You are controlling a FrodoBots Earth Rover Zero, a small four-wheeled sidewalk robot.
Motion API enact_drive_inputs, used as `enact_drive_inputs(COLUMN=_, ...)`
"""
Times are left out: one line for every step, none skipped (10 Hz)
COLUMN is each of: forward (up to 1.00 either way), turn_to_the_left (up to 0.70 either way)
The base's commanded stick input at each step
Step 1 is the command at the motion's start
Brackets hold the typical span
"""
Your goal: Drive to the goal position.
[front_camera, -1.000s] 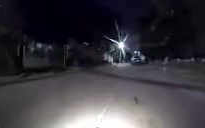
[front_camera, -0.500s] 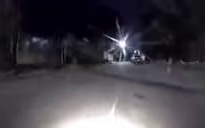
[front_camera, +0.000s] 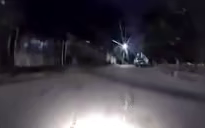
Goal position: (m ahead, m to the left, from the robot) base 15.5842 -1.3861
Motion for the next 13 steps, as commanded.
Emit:
enact_drive_inputs(forward=0.97, turn_to_the_left=-0.18)
enact_drive_inputs(forward=0.97, turn_to_the_left=-0.32)
enact_drive_inputs(forward=0.97, turn_to_the_left=-0.38)
enact_drive_inputs(forward=0.97, turn_to_the_left=-0.38)
enact_drive_inputs(forward=0.96, turn_to_the_left=-0.38)
enact_drive_inputs(forward=0.96, turn_to_the_left=-0.38)
enact_drive_inputs(forward=0.97, turn_to_the_left=-0.38)
enact_drive_inputs(forward=0.96, turn_to_the_left=-0.08)
enact_drive_inputs(forward=0.97, turn_to_the_left=0.04)
enact_drive_inputs(forward=0.97, turn_to_the_left=0.05)
enact_drive_inputs(forward=0.96, turn_to_the_left=0.05)
enact_drive_inputs(forward=0.97, turn_to_the_left=0.05)
enact_drive_inputs(forward=0.97, turn_to_the_left=0.05)
